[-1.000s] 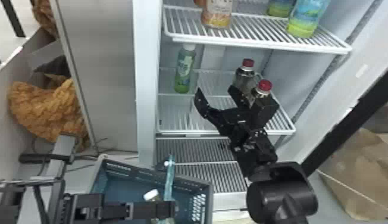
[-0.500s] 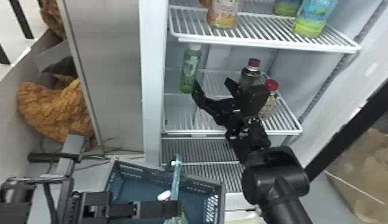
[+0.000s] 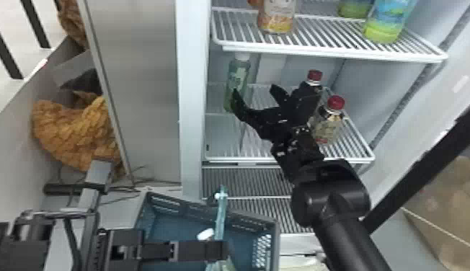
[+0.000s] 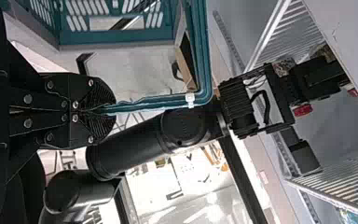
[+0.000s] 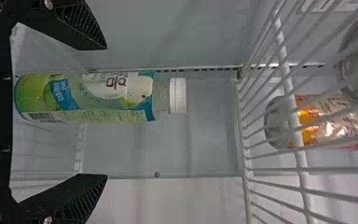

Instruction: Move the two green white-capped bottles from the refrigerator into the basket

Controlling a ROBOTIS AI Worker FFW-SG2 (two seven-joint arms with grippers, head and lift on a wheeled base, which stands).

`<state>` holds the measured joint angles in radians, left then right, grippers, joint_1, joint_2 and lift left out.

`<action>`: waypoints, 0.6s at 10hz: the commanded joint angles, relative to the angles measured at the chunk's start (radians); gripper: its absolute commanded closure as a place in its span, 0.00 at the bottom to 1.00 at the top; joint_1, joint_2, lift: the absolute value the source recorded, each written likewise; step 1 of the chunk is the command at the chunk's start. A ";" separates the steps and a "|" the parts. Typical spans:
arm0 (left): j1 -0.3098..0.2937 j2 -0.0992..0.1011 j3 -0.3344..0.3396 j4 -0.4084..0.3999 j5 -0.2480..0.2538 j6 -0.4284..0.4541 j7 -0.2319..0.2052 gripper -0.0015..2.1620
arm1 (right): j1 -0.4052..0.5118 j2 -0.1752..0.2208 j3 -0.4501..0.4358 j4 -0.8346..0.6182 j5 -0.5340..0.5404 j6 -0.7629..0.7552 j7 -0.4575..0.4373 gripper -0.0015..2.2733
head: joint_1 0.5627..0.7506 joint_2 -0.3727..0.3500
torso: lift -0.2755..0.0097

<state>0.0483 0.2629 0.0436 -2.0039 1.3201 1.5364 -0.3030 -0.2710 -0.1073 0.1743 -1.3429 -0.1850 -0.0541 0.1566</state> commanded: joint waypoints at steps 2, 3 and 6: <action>-0.009 -0.001 -0.006 0.002 0.000 -0.002 0.001 0.54 | -0.051 -0.002 0.027 0.070 -0.024 0.000 -0.002 0.02 | 0.70 0.31 | 0.04; -0.012 -0.002 -0.008 0.005 0.000 -0.005 0.001 0.54 | -0.073 -0.005 0.041 0.090 -0.028 0.000 -0.006 0.02 | 0.70 0.31 | 0.04; -0.026 -0.005 -0.014 0.012 0.000 -0.012 0.002 0.54 | -0.149 -0.012 0.091 0.178 -0.046 0.000 -0.011 0.02 | 0.70 0.32 | 0.04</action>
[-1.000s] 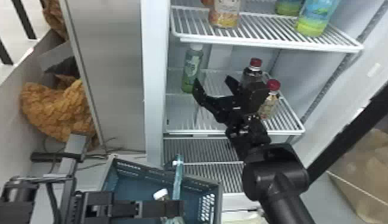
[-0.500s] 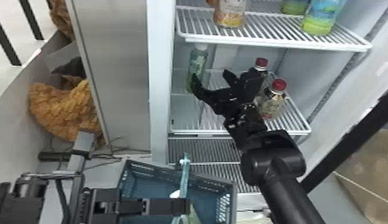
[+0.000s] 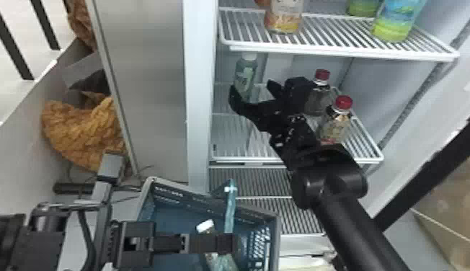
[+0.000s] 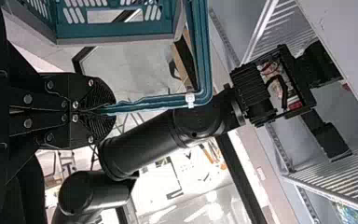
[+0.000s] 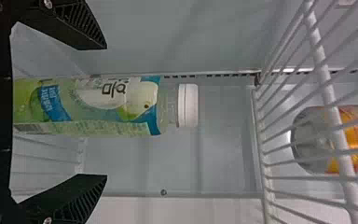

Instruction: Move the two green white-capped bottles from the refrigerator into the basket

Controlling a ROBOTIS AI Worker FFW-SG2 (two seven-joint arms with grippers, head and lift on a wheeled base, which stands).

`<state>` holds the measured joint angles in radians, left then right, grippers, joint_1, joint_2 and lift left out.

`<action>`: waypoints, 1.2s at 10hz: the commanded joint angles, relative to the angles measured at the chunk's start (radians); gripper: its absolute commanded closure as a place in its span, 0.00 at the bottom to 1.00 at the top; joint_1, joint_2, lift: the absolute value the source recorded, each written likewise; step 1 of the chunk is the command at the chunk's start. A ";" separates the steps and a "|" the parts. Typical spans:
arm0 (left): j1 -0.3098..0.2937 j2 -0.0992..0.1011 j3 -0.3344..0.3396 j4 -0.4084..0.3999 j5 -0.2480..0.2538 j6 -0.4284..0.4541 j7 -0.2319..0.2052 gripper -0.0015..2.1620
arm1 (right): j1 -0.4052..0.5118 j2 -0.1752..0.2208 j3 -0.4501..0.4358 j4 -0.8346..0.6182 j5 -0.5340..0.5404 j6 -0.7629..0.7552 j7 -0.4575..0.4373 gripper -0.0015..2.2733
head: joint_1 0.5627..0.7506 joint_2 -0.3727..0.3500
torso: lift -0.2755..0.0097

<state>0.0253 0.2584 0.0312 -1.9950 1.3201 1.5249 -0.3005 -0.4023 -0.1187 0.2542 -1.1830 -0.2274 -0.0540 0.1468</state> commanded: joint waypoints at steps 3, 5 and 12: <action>-0.013 -0.002 -0.009 0.011 0.002 -0.006 0.000 0.54 | -0.069 -0.002 0.041 0.072 -0.004 0.000 -0.024 0.02 | 0.70 0.34 | 0.04; -0.018 -0.004 -0.015 0.018 0.004 -0.006 0.000 0.54 | -0.106 -0.004 0.059 0.126 -0.004 0.000 -0.035 0.05 | 0.70 0.34 | 0.04; -0.020 -0.001 -0.021 0.028 0.010 -0.008 0.000 0.54 | -0.123 -0.012 0.111 0.146 -0.060 -0.012 -0.035 0.40 | 0.70 0.35 | 0.04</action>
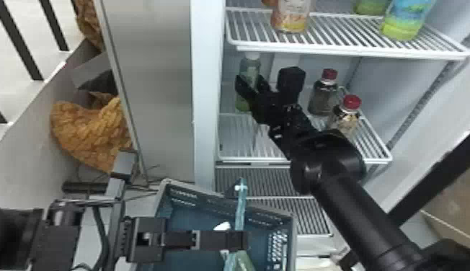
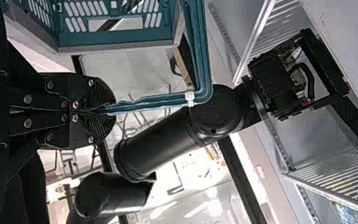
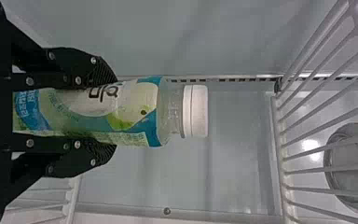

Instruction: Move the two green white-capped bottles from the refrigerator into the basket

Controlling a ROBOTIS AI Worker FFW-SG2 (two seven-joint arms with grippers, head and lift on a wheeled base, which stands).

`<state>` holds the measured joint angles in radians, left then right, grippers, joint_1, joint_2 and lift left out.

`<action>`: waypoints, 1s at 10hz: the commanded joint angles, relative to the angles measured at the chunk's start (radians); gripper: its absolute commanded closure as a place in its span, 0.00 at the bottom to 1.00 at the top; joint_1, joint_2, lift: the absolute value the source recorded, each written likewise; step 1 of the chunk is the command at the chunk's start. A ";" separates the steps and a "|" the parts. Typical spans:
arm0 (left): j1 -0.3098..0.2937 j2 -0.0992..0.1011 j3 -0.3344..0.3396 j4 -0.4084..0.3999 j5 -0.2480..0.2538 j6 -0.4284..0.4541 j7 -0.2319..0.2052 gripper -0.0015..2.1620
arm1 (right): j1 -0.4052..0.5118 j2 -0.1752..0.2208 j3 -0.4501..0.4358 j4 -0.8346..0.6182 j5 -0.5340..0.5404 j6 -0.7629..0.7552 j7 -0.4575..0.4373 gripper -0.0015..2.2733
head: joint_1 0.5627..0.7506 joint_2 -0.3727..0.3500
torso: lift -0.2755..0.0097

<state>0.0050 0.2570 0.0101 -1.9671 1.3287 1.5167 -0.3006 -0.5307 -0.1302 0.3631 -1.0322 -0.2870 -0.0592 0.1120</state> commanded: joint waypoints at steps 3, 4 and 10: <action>0.010 0.002 0.006 0.000 0.005 0.000 0.000 0.54 | 0.037 -0.006 0.004 -0.049 0.004 -0.019 0.017 0.40 | 0.70 0.36 | 0.04; 0.012 0.002 0.008 -0.002 0.005 0.000 0.000 0.54 | 0.064 -0.009 -0.012 -0.081 0.004 -0.019 0.028 0.40 | 0.70 0.37 | 0.04; 0.029 0.004 0.014 -0.005 0.013 0.000 -0.003 0.54 | 0.290 -0.009 -0.168 -0.412 0.066 0.091 0.078 0.40 | 0.70 0.33 | 0.04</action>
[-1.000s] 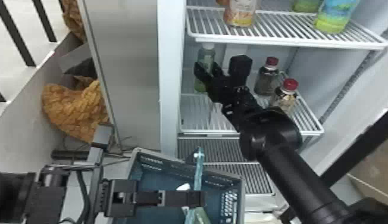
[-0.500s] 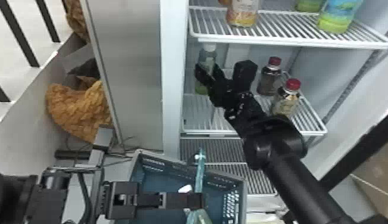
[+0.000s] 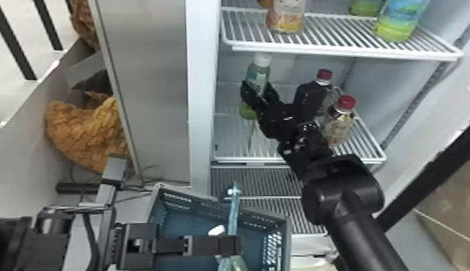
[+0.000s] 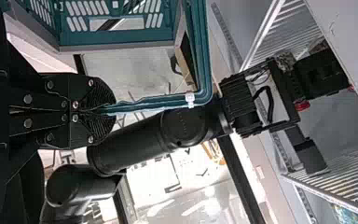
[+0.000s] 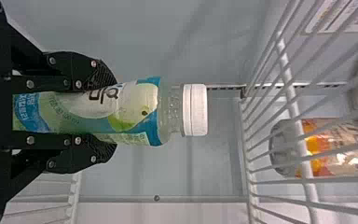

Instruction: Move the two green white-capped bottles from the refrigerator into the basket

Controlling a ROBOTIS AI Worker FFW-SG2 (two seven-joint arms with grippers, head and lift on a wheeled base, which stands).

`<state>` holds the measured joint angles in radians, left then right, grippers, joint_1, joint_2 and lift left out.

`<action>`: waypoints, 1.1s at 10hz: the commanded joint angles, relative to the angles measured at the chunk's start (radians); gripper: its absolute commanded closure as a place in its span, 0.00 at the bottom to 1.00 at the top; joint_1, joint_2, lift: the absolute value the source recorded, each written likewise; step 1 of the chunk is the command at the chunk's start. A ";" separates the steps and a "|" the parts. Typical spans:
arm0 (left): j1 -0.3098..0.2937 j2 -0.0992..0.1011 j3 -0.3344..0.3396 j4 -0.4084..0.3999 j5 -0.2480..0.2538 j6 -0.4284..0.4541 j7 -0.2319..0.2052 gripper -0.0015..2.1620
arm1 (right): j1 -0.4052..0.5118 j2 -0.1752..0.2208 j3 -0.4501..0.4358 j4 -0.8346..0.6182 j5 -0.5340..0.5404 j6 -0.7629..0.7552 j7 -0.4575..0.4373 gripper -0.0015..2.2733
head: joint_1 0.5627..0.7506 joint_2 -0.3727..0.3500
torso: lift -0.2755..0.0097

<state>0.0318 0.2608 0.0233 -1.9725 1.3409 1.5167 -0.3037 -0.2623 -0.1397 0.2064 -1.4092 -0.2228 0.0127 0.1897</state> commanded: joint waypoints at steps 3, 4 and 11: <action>0.010 0.000 0.007 -0.007 0.005 0.000 0.000 0.54 | 0.098 -0.006 -0.043 -0.148 0.003 0.083 0.031 0.40 | 0.70 0.31 | 0.04; 0.012 0.000 0.007 -0.009 0.005 0.000 0.000 0.54 | 0.132 -0.008 -0.059 -0.197 0.003 0.105 0.042 0.40 | 0.70 0.31 | 0.04; 0.029 0.000 0.023 -0.022 0.005 0.005 0.000 0.54 | 0.385 -0.028 -0.143 -0.568 -0.007 0.250 0.094 0.40 | 0.70 0.27 | 0.04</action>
<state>0.0598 0.2608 0.0436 -1.9923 1.3461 1.5215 -0.3037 0.0965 -0.1645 0.0685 -1.9375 -0.2258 0.2482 0.2830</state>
